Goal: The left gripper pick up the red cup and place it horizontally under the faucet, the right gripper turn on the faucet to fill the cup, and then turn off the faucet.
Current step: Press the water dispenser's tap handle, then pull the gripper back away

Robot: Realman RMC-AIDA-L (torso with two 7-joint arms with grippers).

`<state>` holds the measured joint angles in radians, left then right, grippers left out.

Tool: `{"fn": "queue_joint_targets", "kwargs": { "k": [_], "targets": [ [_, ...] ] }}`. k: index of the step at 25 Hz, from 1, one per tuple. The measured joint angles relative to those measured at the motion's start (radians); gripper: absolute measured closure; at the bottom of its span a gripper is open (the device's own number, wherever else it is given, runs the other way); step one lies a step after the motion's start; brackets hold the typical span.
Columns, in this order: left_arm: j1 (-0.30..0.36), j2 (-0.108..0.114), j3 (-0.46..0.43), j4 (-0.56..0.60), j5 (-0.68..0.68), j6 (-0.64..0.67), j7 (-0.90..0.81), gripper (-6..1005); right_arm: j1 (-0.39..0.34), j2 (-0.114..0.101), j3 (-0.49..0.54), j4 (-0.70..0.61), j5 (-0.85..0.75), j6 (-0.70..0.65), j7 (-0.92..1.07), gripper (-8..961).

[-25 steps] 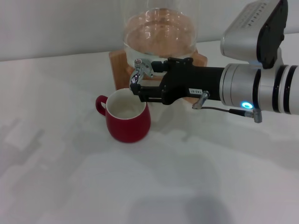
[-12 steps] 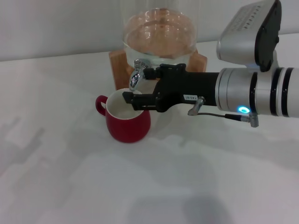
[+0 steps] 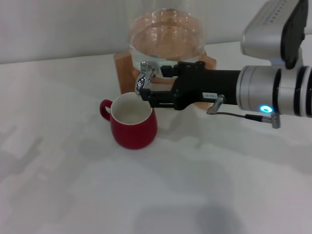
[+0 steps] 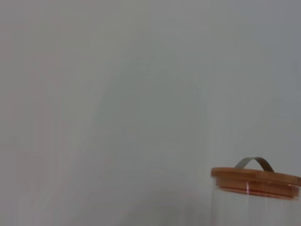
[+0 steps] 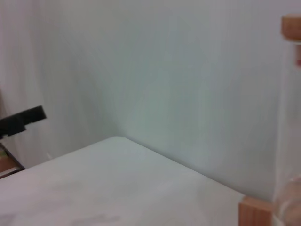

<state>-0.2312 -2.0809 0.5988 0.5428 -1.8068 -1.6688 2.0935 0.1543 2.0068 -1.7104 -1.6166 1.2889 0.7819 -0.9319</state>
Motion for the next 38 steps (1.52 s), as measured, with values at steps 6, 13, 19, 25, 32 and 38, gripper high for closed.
{"fn": "queue_joint_targets", "kwargs": {
  "k": [6,13,19,25,32,38],
  "targets": [
    [0.052,0.000,0.007,0.136,0.054,-0.016,-0.113,161,-0.029,0.000,0.039,-0.003,0.005,0.030,-0.016,158],
    [0.130,-0.004,-0.003,0.288,0.125,-0.008,-0.288,166,-0.043,0.000,0.046,0.013,0.017,0.031,-0.047,157],
    [0.207,-0.003,-0.019,0.293,0.049,0.041,-0.323,167,-0.049,0.000,0.056,0.033,0.095,0.040,-0.124,157],
    [0.233,-0.003,-0.028,0.293,0.009,0.070,-0.355,166,-0.046,0.000,0.057,0.058,0.134,0.058,-0.176,157],
    [0.219,-0.003,-0.042,0.271,-0.002,0.069,-0.340,166,-0.041,0.000,0.053,0.080,0.138,0.072,-0.231,157],
    [0.204,-0.003,-0.042,0.251,-0.002,0.078,-0.325,167,-0.043,0.001,0.045,0.089,0.180,0.098,-0.237,157]
  ]
}}
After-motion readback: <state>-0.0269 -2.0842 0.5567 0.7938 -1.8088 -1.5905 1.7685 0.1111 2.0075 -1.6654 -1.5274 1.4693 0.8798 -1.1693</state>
